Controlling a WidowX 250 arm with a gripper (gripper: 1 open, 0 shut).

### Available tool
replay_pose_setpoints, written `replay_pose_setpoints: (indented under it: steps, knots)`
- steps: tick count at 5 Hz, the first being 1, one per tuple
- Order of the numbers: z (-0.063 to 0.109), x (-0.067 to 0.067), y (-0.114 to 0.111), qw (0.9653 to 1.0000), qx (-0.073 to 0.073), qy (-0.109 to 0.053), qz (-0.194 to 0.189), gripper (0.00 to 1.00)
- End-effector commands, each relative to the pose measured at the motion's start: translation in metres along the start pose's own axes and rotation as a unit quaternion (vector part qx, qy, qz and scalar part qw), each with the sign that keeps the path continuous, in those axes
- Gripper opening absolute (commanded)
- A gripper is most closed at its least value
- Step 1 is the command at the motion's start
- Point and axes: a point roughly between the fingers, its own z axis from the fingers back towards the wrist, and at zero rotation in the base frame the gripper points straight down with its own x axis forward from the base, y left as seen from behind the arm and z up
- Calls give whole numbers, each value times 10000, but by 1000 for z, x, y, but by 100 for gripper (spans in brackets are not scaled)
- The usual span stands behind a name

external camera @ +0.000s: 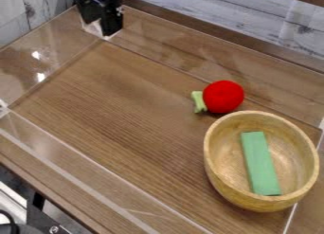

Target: Move the red fruit to the right side of the table

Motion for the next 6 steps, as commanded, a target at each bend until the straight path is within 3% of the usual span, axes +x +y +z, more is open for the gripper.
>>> replay_pose_setpoints:
  steps: [1,3,4,5,6]
  knots:
    - [15,16,6,9993,216,-262,-132,100]
    - [-2,14,21,9996,177,-223,11,100]
    - [4,17,40,9996,164,-241,-20,100]
    - [7,17,54,9998,66,-211,-2,0]
    - [0,16,60,9998,-33,-175,-109,100]
